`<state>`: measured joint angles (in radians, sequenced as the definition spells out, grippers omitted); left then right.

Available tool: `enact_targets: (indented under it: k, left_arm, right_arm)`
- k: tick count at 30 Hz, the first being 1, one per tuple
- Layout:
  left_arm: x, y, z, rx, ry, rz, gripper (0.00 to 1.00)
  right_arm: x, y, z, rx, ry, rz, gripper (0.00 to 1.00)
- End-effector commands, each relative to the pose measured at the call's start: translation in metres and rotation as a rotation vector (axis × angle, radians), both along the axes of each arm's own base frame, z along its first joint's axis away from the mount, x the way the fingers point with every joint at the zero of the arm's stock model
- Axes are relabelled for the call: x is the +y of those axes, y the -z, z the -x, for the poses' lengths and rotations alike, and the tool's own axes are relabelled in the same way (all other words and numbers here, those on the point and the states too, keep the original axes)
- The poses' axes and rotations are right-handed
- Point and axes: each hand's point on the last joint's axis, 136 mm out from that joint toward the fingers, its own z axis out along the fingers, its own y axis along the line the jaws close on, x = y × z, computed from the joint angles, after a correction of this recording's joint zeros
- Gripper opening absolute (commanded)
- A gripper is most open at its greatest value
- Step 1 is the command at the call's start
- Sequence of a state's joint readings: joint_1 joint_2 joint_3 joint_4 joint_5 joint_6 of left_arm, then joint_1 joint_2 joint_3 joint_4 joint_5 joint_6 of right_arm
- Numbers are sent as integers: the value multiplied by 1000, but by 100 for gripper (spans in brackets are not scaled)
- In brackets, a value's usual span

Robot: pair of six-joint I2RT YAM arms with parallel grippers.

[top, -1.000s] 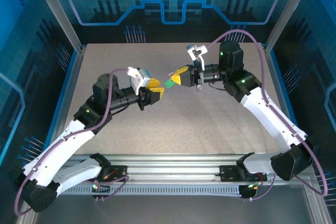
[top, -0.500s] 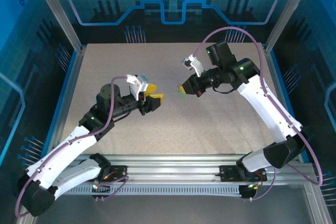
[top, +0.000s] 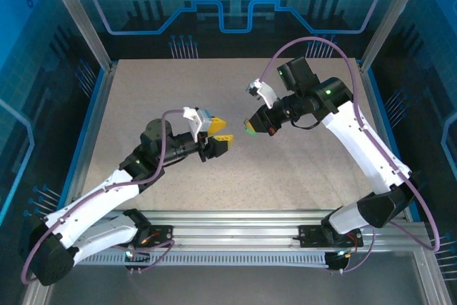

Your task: Remove the keys from the keyring

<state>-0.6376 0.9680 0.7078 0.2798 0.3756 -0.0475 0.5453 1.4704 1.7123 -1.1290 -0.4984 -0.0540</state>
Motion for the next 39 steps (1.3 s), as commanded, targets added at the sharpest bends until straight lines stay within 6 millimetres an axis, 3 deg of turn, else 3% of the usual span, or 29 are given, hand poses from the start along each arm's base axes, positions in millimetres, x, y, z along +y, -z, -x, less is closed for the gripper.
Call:
enact_targets:
  k: [1,5,13,23,26,39]
  left_arm:
    - [-7,-16,7,-109,45,17,55]
    - [-14,-15,14,-210,71,18,63]
    - [-24,-17,18,-344,114,17,66]
    - [-31,-27,-10,-383,31,24,68]
    - [-34,-33,-10,-399,40,40,68]
    - [-37,-40,-5,-416,79,34,47]
  right_arm:
    - [6,-13,10,-25,-39,-32,0]
    - [8,-20,13,-31,-48,-59,0]
    - [13,-34,23,-33,-78,-129,0]
    - [18,-42,33,-28,-117,-171,0]
    - [18,-44,34,-30,-121,-179,0]
    - [19,-50,36,-42,-126,-203,0]
